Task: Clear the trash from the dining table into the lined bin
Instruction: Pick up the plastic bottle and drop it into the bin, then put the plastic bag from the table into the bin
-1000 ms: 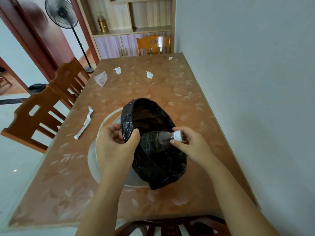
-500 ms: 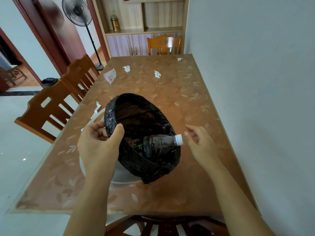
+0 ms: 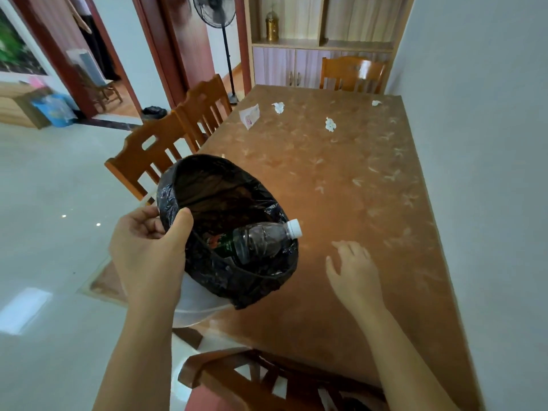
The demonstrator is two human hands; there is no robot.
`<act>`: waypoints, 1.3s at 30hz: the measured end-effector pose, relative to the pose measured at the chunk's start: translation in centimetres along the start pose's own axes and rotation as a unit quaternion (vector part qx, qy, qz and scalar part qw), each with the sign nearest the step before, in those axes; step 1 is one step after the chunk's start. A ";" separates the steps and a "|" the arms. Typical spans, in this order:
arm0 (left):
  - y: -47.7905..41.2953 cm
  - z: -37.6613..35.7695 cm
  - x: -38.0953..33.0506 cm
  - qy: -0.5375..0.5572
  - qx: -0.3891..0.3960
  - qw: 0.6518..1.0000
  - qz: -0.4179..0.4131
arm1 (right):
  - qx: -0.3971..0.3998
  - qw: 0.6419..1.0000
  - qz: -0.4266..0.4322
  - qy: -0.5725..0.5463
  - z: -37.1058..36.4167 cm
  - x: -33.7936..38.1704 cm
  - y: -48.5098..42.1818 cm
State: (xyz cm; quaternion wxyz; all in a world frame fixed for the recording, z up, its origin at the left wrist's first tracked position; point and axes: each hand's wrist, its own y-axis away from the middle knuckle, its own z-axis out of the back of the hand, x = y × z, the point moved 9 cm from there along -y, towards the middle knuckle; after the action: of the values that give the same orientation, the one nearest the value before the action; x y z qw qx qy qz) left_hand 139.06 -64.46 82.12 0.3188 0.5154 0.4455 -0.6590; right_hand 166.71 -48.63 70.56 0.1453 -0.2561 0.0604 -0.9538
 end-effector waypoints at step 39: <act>-22.7 -1.7 12.0 0.031 0.149 0.987 0.043 | 0.088 0.962 -0.259 -0.016 -17.3 5.1 -5.6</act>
State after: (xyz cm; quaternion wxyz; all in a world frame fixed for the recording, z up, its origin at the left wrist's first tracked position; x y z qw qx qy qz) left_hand 116.58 -53.35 76.31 0.2531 0.5960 0.3295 -0.6871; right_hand 152.34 -44.21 59.12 -0.0838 -0.2639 -0.0944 -0.9562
